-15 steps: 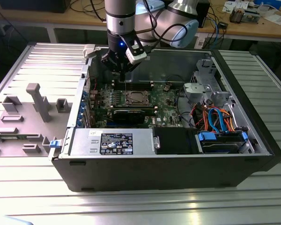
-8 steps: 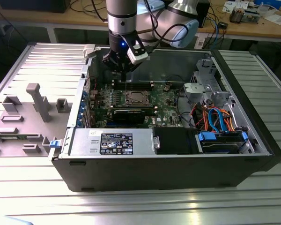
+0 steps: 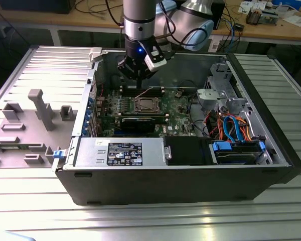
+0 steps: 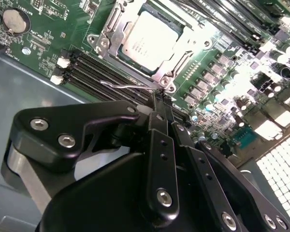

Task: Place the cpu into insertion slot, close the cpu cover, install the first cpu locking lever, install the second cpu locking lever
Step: 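Install the first cpu locking lever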

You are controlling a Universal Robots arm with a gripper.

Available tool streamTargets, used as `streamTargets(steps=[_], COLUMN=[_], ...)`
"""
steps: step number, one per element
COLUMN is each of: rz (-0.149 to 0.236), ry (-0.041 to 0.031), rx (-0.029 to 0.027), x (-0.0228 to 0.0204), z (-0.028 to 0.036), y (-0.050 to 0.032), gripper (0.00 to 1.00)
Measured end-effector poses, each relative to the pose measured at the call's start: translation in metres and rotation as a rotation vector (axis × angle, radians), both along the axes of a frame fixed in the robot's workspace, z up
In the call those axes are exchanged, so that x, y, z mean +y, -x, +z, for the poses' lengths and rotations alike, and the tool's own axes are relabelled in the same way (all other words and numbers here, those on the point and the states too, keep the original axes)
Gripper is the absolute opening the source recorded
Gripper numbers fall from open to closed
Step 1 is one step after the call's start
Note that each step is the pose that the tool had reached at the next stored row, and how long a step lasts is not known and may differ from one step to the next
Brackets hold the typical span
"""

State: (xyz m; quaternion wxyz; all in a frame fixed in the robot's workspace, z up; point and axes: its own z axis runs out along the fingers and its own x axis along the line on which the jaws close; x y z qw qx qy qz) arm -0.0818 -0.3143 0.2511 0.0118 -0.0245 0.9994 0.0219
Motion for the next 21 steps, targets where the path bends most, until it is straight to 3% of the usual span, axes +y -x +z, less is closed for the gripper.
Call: streamTargets(steps=[3, 4, 17, 18, 20, 21], rz=[-0.012, -0.014, -0.014, -0.015, -0.015, -0.016], ry=[-0.0105, -0.0109, -0.0122, -0.0137, -0.0239, -0.0240], rx=[-0.0001, -0.0001, 0.0000, 0.0000, -0.0001, 0.0001], x=[-0.0019, -0.0019, -0.0020, -0.0020, -0.0019, -0.0019], z=[-0.0037, -0.0078, -0.0079, -0.0081, -0.0104, -0.0115], y=[-0.0020, -0.0045, -0.0049, -0.0050, -0.0052, -0.0056], gripper=[0.11, 0.11, 0.11, 0.11, 0.11, 0.11])
